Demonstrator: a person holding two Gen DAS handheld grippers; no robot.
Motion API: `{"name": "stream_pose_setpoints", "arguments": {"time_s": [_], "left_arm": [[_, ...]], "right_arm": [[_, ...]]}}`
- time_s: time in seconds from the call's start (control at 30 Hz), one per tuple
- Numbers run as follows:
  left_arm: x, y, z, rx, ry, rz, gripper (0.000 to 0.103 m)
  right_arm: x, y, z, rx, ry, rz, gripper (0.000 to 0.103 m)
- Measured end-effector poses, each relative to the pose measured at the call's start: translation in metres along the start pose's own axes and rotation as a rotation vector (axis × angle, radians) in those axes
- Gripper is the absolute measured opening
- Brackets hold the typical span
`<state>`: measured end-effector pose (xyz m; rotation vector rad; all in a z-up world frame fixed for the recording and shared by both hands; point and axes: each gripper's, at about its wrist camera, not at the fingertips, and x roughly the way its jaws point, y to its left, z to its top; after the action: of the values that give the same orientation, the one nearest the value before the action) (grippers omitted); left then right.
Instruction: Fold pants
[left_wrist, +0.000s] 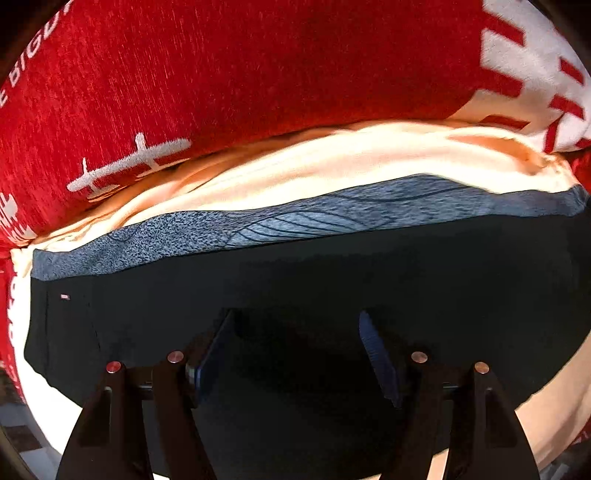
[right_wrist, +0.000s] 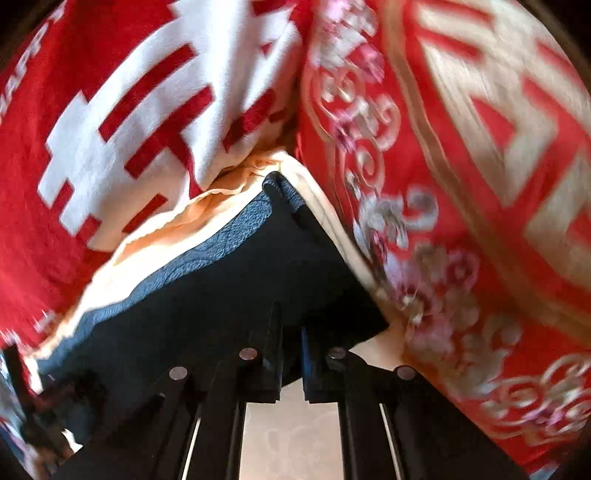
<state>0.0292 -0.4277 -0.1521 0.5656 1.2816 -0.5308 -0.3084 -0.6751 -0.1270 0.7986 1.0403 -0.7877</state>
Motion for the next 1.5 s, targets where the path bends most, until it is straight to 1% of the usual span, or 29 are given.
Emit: {"name": "stream_pose_setpoints", "arguments": {"time_s": [0.03, 0.1, 0.13, 0.23, 0.27, 0.3, 0.33, 0.4, 0.47, 0.53, 0.6, 0.63, 0.67, 0.73, 0.77, 0.8, 0.83, 0.87, 0.93, 0.97, 1.07, 1.13, 1.2, 1.23, 1.27, 1.37, 1.4, 1.43, 1.5], "left_arm": [[0.001, 0.003, 0.002, -0.009, 0.003, -0.004, 0.07], [-0.003, 0.008, 0.008, -0.007, -0.004, 0.005, 0.07], [-0.008, 0.013, 0.011, 0.003, -0.029, 0.011, 0.07], [-0.01, 0.028, 0.015, -0.007, -0.045, 0.018, 0.07], [-0.009, 0.033, 0.017, -0.017, -0.041, 0.018, 0.07], [-0.006, 0.036, 0.019, -0.032, -0.034, 0.021, 0.07], [-0.003, 0.04, 0.022, -0.047, -0.028, 0.015, 0.07], [0.0, 0.043, 0.028, -0.083, -0.032, -0.019, 0.07], [0.002, 0.034, 0.036, -0.082, -0.051, -0.035, 0.07], [0.009, 0.025, 0.043, -0.07, -0.064, -0.022, 0.07], [0.021, 0.021, 0.049, -0.079, -0.065, -0.003, 0.07], [0.024, 0.022, 0.051, -0.092, -0.08, 0.004, 0.07], [0.026, 0.026, 0.054, -0.105, -0.093, 0.015, 0.07], [0.033, 0.03, 0.061, -0.13, -0.09, 0.036, 0.071], [0.036, 0.036, 0.064, -0.147, -0.09, 0.031, 0.071], [0.038, 0.044, 0.065, -0.157, -0.087, 0.032, 0.073], [0.041, 0.051, 0.066, -0.162, -0.081, 0.04, 0.077], [0.042, 0.059, 0.067, -0.167, -0.076, 0.059, 0.081], [0.037, 0.074, 0.064, -0.176, -0.063, 0.077, 0.081], [0.032, 0.082, 0.062, -0.18, -0.058, 0.077, 0.081], [0.017, 0.106, 0.046, -0.156, -0.05, 0.108, 0.081], [0.007, 0.128, 0.025, -0.148, -0.032, 0.134, 0.081], [0.001, 0.146, 0.011, -0.16, -0.012, 0.148, 0.081], [-0.001, 0.16, 0.003, -0.168, -0.004, 0.157, 0.081], [-0.003, 0.17, -0.012, -0.175, 0.003, 0.165, 0.081], [-0.003, 0.2, -0.037, -0.196, 0.033, 0.183, 0.081], [0.002, 0.205, -0.042, -0.196, 0.04, 0.185, 0.081], [0.003, 0.214, -0.048, -0.193, 0.043, 0.184, 0.081], [0.002, 0.223, -0.053, -0.182, 0.043, 0.174, 0.081]], "right_arm": [[0.009, -0.005, 0.0, 0.011, 0.045, -0.013, 0.013], [0.031, -0.021, -0.005, 0.087, 0.185, -0.014, 0.021], [0.028, -0.026, -0.007, 0.119, 0.189, 0.013, 0.022], [-0.002, -0.013, -0.012, 0.034, 0.13, 0.072, 0.025], [-0.013, -0.003, -0.015, -0.015, 0.115, 0.118, 0.027], [-0.02, 0.009, -0.015, -0.064, 0.111, 0.156, 0.032], [-0.021, 0.017, -0.015, -0.095, 0.111, 0.174, 0.035], [-0.016, 0.049, -0.008, -0.197, 0.135, 0.249, 0.037], [-0.001, 0.082, -0.001, -0.28, 0.169, 0.314, 0.037], [0.02, 0.118, -0.001, -0.357, 0.212, 0.337, 0.037], [0.049, 0.148, -0.004, -0.398, 0.252, 0.359, 0.037], [0.06, 0.154, -0.006, -0.41, 0.266, 0.357, 0.037], [0.071, 0.161, -0.008, -0.423, 0.265, 0.333, 0.037], [0.084, 0.157, -0.012, -0.424, 0.233, 0.291, 0.03], [0.089, 0.155, -0.002, -0.403, 0.216, 0.291, 0.027], [0.089, 0.149, 0.003, -0.383, 0.203, 0.278, 0.026], [0.089, 0.14, 0.01, -0.362, 0.186, 0.26, 0.026], [0.088, 0.127, 0.018, -0.345, 0.158, 0.22, 0.026], [0.089, 0.107, 0.03, -0.331, 0.121, 0.109, 0.026], [0.089, 0.092, 0.038, -0.291, 0.118, 0.079, 0.026], [0.071, 0.069, 0.044, -0.191, 0.126, 0.105, 0.03], [0.054, 0.065, 0.034, -0.176, 0.142, 0.182, 0.03], [0.036, 0.07, 0.007, -0.164, 0.19, 0.297, 0.035], [0.032, 0.074, -0.003, -0.16, 0.21, 0.332, 0.037], [0.026, 0.082, -0.021, -0.155, 0.244, 0.386, 0.04], [0.011, 0.117, -0.078, -0.166, 0.34, 0.497, 0.041], [0.009, 0.128, -0.095, -0.168, 0.365, 0.526, 0.041], [0.006, 0.129, -0.106, -0.168, 0.387, 0.555, 0.041], [0.012, 0.154, -0.138, -0.165, 0.434, 0.608, 0.041]]}}
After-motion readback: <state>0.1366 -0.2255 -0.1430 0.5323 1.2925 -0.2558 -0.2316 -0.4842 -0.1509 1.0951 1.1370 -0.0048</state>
